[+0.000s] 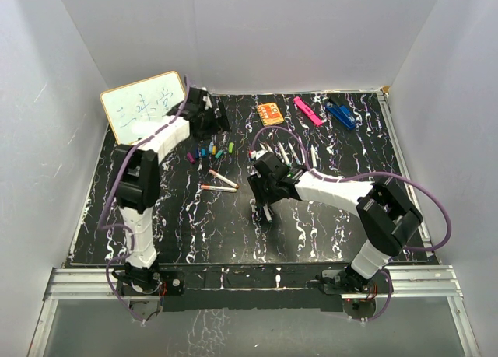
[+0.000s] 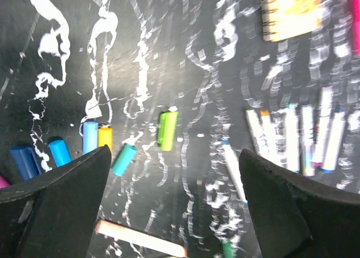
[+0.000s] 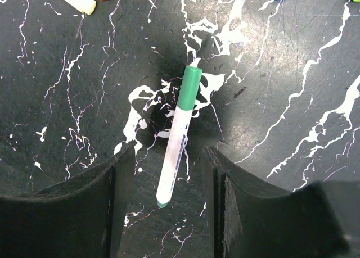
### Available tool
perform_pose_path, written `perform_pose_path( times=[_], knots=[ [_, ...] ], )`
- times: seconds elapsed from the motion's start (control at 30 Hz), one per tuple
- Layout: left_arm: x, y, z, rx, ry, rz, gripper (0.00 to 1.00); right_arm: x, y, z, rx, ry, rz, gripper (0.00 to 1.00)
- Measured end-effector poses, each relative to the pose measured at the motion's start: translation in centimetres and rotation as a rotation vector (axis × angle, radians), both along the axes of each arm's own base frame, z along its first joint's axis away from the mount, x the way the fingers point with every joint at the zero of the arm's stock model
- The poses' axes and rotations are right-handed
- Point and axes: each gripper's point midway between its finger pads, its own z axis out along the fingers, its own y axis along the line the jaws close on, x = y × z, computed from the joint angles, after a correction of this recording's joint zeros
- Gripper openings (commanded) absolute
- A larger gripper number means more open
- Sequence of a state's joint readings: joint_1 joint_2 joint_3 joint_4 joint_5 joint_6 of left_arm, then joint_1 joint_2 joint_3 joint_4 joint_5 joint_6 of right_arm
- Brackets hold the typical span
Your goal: Open the pen caps
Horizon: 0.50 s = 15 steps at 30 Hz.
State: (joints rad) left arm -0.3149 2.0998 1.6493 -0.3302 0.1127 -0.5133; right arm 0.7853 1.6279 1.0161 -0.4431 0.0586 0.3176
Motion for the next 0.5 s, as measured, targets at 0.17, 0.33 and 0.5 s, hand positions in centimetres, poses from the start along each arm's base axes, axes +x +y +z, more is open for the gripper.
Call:
perform_pose_path(
  times=[0.17,0.33,0.5],
  knots=[
    [0.9,0.6,10.1,-0.131,-0.221,0.041,0.98,-0.2,0.2,-0.1,-0.005,0.001,0.004,0.46],
    [0.7,1.9,17.8,-0.246,-0.400,0.072,0.98,-0.4,0.2,-0.7,-0.020,0.008,0.003,0.42],
    [0.3,2.9,18.2,-0.267,-0.415,0.100,0.99,-0.8,0.0,-1.5,-0.034,0.023,-0.004,0.37]
  ],
)
